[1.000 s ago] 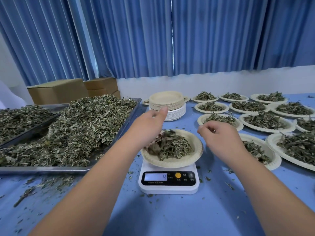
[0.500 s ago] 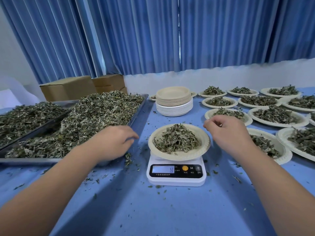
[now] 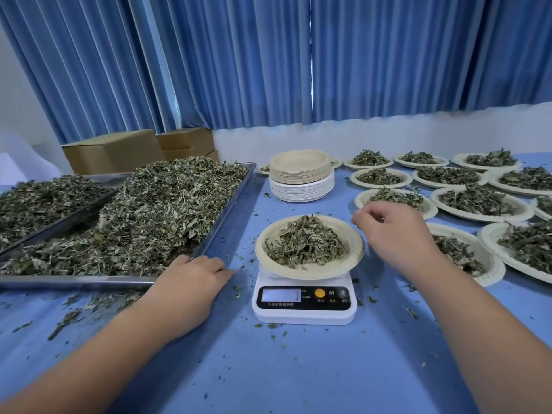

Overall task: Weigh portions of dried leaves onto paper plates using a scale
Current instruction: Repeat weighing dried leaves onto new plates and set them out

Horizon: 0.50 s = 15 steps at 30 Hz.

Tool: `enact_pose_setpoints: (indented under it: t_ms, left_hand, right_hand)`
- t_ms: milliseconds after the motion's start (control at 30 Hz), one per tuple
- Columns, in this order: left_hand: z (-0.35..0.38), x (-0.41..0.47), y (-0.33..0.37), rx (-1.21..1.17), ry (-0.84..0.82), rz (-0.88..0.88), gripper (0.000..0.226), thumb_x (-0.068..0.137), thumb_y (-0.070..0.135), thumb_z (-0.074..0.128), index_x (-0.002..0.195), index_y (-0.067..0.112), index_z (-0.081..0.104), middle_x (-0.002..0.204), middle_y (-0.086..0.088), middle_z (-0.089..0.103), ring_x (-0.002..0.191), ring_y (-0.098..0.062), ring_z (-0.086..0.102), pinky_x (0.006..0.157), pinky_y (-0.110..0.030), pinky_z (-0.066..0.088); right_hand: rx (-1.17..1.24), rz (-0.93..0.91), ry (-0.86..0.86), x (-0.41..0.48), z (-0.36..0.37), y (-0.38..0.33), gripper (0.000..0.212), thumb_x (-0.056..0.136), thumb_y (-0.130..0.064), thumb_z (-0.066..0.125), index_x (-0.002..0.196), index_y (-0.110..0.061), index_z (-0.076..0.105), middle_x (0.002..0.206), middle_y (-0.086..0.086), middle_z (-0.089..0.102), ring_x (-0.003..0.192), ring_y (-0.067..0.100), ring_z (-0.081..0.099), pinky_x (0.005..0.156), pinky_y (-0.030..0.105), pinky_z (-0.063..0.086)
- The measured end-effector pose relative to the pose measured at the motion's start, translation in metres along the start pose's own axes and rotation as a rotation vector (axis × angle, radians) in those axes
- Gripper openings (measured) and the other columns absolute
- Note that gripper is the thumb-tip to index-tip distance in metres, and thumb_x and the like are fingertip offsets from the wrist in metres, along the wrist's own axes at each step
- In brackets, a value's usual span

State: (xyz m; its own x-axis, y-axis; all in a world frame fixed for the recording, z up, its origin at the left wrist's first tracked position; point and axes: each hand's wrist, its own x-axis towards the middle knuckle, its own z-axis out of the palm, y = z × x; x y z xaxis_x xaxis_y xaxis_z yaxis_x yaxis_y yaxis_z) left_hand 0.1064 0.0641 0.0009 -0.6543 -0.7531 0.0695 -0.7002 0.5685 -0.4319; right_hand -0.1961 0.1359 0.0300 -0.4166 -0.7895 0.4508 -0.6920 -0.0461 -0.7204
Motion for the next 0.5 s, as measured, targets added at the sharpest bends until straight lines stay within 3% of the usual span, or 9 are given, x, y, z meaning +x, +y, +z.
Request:
enact_pose_setpoints:
  t_ms: [233,367,433,500]
  left_hand:
    - [0.0,-0.006,0.007,-0.02,0.121,-0.056,0.046,0.087,0.004,0.043,0.124,0.03,0.055,0.114,0.009,0.053,0.106,-0.014,0.055,0.094,-0.033,0.035]
    - [-0.008,-0.013,0.006,-0.031,0.313,0.014,0.041,0.047,-0.006,0.075,0.076,0.022,0.072,0.07,0.005,0.059,0.059,-0.017,0.061,0.072,-0.037,0.051]
    - [-0.01,-0.014,0.002,-0.076,0.399,0.057,0.044,0.044,-0.012,0.074,0.076,0.019,0.073,0.07,0.004,0.062,0.059,-0.019,0.061,0.076,-0.035,0.047]
    - [-0.016,-0.014,-0.003,-0.177,0.472,0.119,0.044,0.054,-0.016,0.071,0.087,0.012,0.076,0.08,0.0,0.067,0.067,-0.023,0.065,0.079,-0.036,0.044]
  right_hand:
    - [-0.019,-0.01,-0.004,0.001,0.002,0.002,0.029,0.092,-0.025,0.056,0.074,-0.006,0.068,0.058,0.004,0.057,0.05,0.009,0.042,0.053,0.025,0.035]
    - [-0.001,-0.005,-0.012,0.001,0.002,0.003,0.03,0.092,-0.025,0.056,0.072,-0.006,0.067,0.052,-0.001,0.052,0.046,0.006,0.041,0.052,0.025,0.033]
    - [-0.001,-0.005,-0.013,0.001,0.002,0.003,0.029,0.092,-0.025,0.056,0.072,-0.006,0.067,0.052,-0.001,0.051,0.045,0.006,0.041,0.052,0.026,0.033]
    - [-0.006,-0.008,-0.013,0.0,0.002,0.002,0.029,0.091,-0.024,0.056,0.072,-0.006,0.067,0.054,0.001,0.054,0.046,0.007,0.042,0.052,0.026,0.034]
